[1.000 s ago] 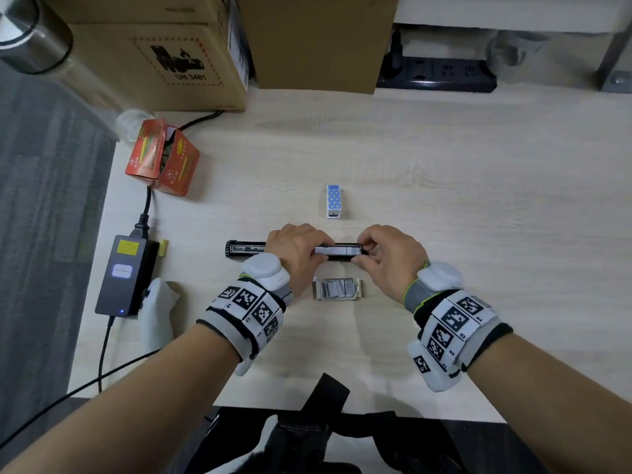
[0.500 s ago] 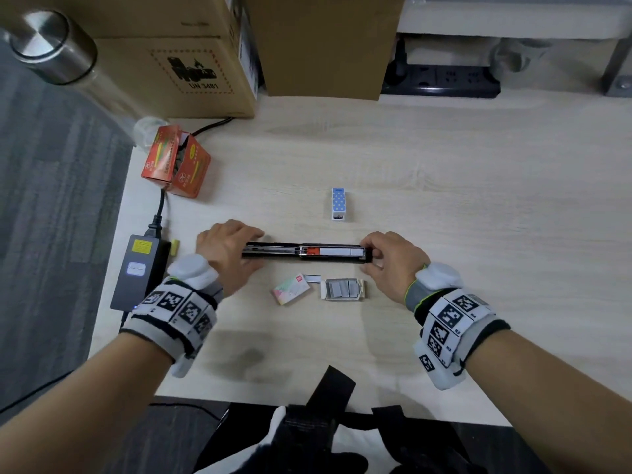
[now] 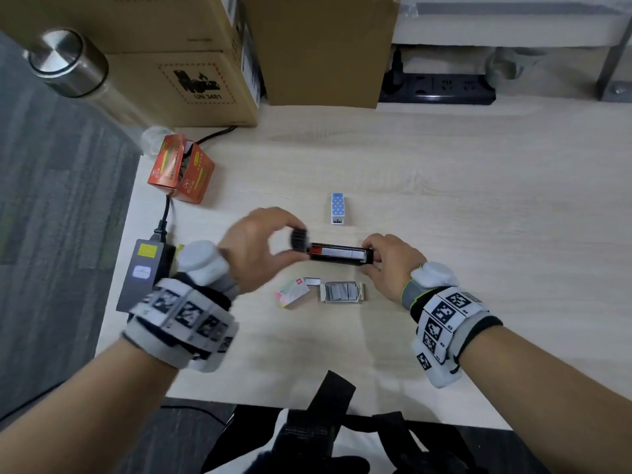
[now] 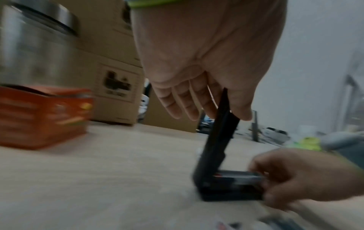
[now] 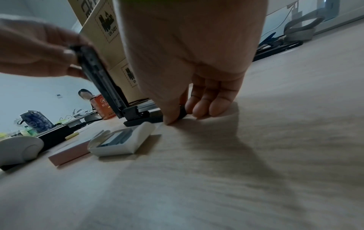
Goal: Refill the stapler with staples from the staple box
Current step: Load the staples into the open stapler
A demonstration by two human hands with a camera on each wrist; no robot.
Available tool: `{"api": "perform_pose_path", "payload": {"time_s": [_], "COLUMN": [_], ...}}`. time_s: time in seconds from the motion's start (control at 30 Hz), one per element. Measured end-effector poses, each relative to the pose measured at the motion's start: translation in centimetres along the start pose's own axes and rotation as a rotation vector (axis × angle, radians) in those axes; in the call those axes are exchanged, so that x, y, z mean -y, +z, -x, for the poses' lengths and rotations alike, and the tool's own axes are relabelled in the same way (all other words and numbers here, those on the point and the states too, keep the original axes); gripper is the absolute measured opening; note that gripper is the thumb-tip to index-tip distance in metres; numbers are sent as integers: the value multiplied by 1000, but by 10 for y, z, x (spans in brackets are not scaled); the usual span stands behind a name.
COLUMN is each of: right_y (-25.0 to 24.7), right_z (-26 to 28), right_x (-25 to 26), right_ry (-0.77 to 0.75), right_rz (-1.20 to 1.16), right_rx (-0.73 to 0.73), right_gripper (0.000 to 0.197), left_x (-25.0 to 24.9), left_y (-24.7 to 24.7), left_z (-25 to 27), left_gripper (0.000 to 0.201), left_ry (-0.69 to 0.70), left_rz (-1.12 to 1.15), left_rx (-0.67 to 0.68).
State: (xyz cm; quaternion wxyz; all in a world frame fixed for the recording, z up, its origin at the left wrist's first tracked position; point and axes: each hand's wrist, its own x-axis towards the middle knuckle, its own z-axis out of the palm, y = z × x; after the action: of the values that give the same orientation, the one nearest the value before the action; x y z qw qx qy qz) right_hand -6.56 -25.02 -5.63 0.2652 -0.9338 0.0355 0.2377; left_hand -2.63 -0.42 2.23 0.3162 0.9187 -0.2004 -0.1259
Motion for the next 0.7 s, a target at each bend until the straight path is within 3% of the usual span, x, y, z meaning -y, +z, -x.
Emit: {"api": "perform_pose_path", "payload": {"time_s": [0.17,0.3,0.37,0.53,0.7], "right_y": [-4,-2,-10,-9,-10], "right_z": [8,9,16,12,14], "right_x": [3,14,-14,-9,-15], "right_ry": [11,-25,48,7,18], "right_rz": [7,26,-3,-16,-22], "right_rx": [2,12,-16,5,15], "right_gripper": [32,27,27,28,33], "left_x": [-27,-18,-35,-26,-33], "left_y": [63,74,94,93,100], "left_z": [-21,-25,-39,-37,-41], "left_gripper": [30,29,31,33,30], "left_ry": [-5,14,94,77,74], "left_rz": [-25,-171,-201,-228,-323], "left_rx": [141,158,233,146,157]}}
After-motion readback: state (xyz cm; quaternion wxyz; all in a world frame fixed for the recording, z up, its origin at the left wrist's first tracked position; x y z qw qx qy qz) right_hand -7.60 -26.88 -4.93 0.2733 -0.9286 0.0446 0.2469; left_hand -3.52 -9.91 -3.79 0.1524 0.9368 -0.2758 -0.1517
